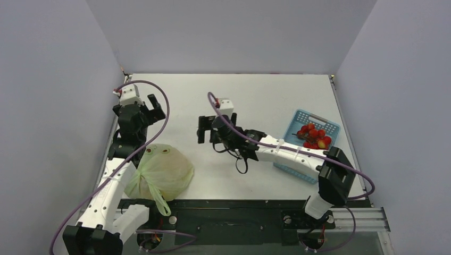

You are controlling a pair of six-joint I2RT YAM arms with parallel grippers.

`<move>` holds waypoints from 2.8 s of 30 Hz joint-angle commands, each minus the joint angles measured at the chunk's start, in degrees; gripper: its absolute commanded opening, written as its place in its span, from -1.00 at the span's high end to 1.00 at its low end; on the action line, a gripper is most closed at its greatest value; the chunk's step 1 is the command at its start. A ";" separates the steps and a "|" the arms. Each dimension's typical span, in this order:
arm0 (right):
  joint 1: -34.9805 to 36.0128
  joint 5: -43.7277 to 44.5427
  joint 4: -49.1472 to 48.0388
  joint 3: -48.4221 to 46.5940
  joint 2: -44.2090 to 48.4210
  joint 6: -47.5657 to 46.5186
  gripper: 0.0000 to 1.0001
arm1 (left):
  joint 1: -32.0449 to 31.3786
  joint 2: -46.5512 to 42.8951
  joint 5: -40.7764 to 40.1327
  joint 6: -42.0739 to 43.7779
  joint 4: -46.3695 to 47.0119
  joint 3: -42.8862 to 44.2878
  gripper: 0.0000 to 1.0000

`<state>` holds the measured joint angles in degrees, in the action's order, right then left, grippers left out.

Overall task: Take the fake fruits out of the plastic bag
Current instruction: Move the plastic bag to the center of the board.

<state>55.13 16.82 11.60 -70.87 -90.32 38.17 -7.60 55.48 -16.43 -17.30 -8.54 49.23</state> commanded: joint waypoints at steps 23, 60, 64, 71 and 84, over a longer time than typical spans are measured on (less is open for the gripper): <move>27.46 1.88 -11.01 -12.58 -18.20 -22.80 -0.78 | -1.42 -6.18 -10.33 3.21 4.16 -0.64 -0.75; 17.74 -4.78 -19.25 -3.56 -16.02 -15.23 0.96 | -1.40 -1.43 3.32 3.87 3.87 0.50 -0.81; 14.09 -5.11 -20.29 0.63 -13.11 -13.14 0.99 | -1.39 2.30 14.42 4.34 5.73 1.08 -0.84; 10.14 -1.00 -21.88 11.93 -5.22 -12.74 1.00 | -1.57 4.35 23.36 2.93 7.30 1.35 -0.84; -0.27 1.28 -20.73 25.69 8.93 -9.84 1.00 | -12.10 5.02 28.57 11.56 5.61 1.35 -0.82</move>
<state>57.60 15.68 -7.60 -46.15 -85.78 26.17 -14.59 60.31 10.33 -11.88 -2.76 48.10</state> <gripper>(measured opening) 0.003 0.915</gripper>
